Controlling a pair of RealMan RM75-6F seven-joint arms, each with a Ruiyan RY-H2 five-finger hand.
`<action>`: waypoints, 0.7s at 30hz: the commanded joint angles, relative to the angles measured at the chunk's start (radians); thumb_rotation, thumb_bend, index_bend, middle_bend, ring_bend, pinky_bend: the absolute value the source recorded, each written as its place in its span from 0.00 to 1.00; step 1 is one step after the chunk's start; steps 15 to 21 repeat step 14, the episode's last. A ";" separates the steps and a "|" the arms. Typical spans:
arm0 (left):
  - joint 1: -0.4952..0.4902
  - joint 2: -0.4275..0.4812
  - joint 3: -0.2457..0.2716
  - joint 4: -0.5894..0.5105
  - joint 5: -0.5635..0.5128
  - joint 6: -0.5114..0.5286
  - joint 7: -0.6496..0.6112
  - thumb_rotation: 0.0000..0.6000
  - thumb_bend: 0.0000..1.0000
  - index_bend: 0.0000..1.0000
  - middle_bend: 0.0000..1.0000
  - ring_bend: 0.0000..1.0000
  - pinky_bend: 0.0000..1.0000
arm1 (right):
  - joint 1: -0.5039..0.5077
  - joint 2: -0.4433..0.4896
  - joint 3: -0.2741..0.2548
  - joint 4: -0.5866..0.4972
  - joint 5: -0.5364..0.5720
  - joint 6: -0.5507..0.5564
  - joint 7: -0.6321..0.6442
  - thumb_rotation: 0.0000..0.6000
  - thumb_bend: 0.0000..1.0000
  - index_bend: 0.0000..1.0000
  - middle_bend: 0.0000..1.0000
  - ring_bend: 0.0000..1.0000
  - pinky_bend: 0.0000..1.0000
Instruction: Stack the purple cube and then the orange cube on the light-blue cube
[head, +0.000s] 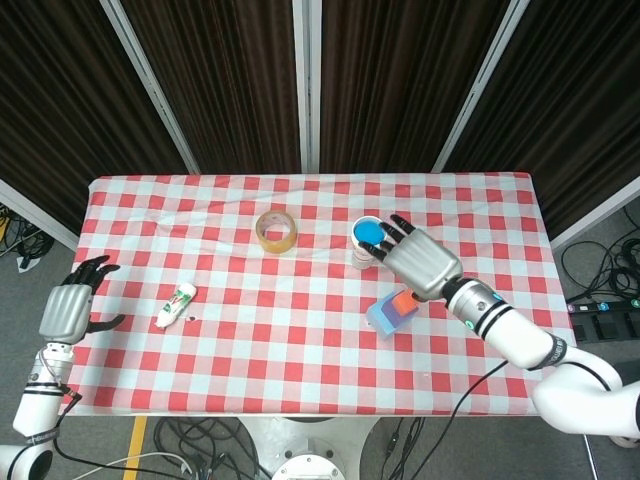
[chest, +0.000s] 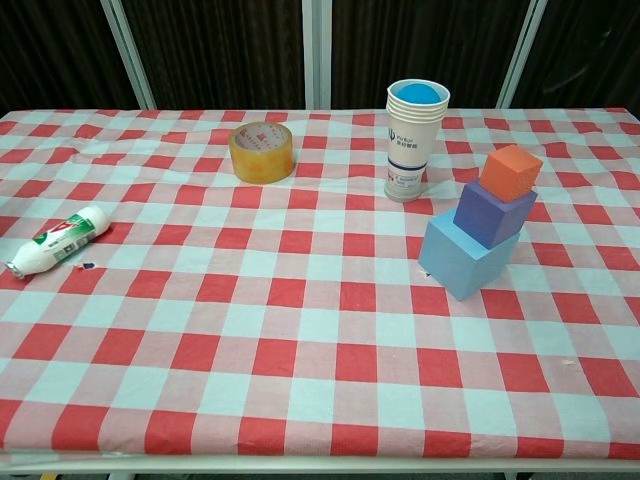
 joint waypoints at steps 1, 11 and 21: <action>0.000 0.003 0.000 -0.004 0.008 0.010 -0.003 1.00 0.11 0.29 0.24 0.16 0.29 | -0.242 0.025 -0.008 -0.067 -0.032 0.407 -0.098 1.00 0.07 0.02 0.22 0.03 0.00; -0.005 0.007 0.013 -0.022 0.051 0.039 -0.003 1.00 0.11 0.29 0.24 0.16 0.29 | -0.650 -0.289 -0.088 0.144 -0.137 0.767 0.051 1.00 0.07 0.00 0.12 0.00 0.00; -0.007 0.006 0.016 -0.027 0.061 0.046 0.002 1.00 0.11 0.29 0.24 0.16 0.29 | -0.695 -0.324 -0.082 0.201 -0.176 0.788 0.096 1.00 0.07 0.00 0.12 0.00 0.00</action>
